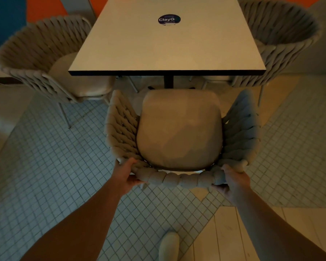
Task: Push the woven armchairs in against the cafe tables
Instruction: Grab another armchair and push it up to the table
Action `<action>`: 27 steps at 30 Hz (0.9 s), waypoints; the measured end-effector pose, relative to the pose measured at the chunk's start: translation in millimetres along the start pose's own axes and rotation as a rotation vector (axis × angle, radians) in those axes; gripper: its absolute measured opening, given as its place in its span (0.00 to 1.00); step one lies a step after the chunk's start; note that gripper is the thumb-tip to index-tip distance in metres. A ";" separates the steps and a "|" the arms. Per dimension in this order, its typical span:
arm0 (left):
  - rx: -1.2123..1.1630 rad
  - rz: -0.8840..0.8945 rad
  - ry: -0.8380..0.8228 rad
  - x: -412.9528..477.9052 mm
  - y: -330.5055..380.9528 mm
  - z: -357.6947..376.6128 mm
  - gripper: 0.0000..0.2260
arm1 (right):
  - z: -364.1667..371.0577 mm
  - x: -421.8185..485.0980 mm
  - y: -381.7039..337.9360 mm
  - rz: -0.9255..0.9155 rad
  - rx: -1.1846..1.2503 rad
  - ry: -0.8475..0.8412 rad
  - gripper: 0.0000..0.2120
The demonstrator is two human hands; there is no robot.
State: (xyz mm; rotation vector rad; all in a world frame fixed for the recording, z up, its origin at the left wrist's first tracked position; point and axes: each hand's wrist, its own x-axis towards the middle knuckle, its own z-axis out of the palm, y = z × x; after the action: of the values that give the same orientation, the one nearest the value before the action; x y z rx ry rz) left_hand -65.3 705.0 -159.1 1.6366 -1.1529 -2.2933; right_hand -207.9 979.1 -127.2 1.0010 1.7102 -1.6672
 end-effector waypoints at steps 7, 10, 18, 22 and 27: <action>-0.045 0.000 0.001 1.8 -5.0 17.6 0.23 | -2.2 12.5 -19.3 -0.017 -0.063 0.043 0.22; -0.058 0.002 -0.007 3.4 -5.0 24.3 0.22 | -3.2 20.0 -26.2 -0.033 -0.067 0.021 0.20; -0.024 0.005 -0.003 -3.9 -0.6 29.8 0.20 | -3.2 23.1 -24.8 -0.035 -0.054 0.002 0.20; -0.006 0.010 0.002 -6.2 -1.8 25.6 0.20 | -4.5 22.2 -20.2 -0.009 -0.044 0.003 0.22; -0.012 0.022 -0.004 -6.5 -3.1 22.0 0.21 | -6.2 22.4 -16.3 0.004 -0.033 -0.014 0.23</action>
State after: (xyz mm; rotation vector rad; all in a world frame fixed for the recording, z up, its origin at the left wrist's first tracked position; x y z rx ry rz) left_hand -80.2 721.7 -153.0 1.6077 -1.1500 -2.2865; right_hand -233.3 988.9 -135.2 0.9752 1.7203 -1.6350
